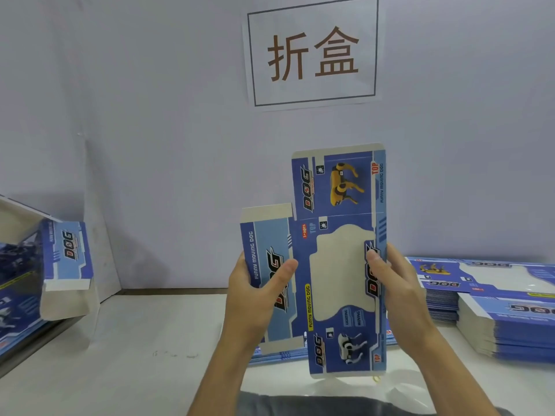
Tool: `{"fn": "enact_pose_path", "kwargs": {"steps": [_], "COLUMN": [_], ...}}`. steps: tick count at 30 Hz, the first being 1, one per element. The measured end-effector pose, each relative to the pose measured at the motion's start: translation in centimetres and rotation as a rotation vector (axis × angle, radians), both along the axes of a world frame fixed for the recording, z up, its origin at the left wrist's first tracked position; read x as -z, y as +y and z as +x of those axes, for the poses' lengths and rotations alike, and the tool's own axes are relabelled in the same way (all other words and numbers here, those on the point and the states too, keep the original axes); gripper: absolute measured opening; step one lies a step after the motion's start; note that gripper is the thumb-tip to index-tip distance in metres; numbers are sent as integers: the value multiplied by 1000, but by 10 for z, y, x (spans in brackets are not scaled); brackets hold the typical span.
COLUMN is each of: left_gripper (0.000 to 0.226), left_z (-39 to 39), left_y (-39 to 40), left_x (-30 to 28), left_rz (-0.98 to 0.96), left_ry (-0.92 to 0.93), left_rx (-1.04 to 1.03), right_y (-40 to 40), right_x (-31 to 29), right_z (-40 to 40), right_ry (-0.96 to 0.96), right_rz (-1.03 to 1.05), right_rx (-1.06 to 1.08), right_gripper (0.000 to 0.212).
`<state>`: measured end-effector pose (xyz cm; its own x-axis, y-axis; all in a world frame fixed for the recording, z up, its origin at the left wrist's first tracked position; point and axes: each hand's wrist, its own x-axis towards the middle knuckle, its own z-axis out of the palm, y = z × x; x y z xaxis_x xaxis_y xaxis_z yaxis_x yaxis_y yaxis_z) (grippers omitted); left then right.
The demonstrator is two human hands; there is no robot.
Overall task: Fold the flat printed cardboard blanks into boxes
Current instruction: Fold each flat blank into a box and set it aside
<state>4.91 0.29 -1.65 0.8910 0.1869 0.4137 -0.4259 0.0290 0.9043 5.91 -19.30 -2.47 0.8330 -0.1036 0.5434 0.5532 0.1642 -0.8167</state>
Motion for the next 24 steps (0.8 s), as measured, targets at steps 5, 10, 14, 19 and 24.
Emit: {"fn": "enact_pose_path", "kwargs": {"steps": [5,10,14,19,24], "left_gripper": [64,53,29,23,35], "left_z": [-1,0,-1,-3,-9], "left_y": [-2,1,4,2,3], "left_x": [1,2,2,-13,-22], "left_rz": [1,7,73,99,186], "left_ry": [-31,-21,-76,-391,-719], "left_rx": [-36,-47,-64,-185,-297], "right_y": [3,3,8,24,28], "right_x": [1,-2,-5,-10,-33], "right_z": [-1,-3,-4,-4,-18], "right_ry": [13,24,16,26,65], "right_rz": [-15,-4,7,-25,75], "right_rx": [18,25,49,161,-28], "right_gripper": [37,33,37,47,31]}}
